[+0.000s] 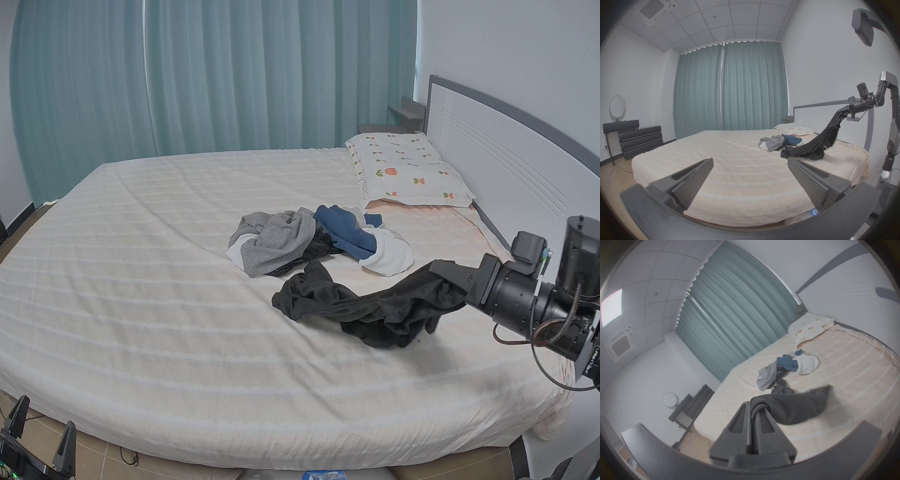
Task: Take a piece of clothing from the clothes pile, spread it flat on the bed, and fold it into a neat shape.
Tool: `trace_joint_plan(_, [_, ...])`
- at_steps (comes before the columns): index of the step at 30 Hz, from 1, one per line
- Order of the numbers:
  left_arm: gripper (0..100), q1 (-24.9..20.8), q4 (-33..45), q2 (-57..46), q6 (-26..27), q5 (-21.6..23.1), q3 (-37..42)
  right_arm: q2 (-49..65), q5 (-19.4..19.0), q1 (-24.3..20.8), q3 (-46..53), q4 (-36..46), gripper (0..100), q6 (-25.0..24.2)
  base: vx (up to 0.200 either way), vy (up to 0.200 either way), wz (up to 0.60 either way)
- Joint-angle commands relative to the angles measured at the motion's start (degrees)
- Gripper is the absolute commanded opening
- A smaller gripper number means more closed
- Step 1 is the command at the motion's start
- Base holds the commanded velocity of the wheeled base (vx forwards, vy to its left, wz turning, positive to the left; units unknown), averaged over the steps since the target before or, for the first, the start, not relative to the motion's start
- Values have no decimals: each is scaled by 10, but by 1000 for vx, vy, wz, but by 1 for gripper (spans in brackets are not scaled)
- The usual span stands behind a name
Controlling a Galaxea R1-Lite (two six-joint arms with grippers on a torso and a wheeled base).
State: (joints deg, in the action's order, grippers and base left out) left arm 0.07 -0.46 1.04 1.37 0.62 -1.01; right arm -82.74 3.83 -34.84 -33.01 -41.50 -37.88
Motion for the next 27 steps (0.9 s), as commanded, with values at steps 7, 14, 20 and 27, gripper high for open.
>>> trace_joint_plan(7, [100, -12, -87, 300, -37, 83, -165, 72, -20, -12, -65, 5, 0, 4, 0, 0, 0])
trace_joint_plan(14, [100, -71, -163, 540, -35, 103, -174, 92, -48, -3, -117, 24, 0, 6, 0, 0, 0])
trace_joint_plan(20, [100, -187, -298, 743, -58, 68, -188, 85, -50, -6, -109, 35, 0, 6, 0, 0, 0])
trace_joint_plan(27, [100, -272, -419, 926, -122, 20, -210, 75, -47, -6, -108, 41, 0, 5, 0, 0, 0])
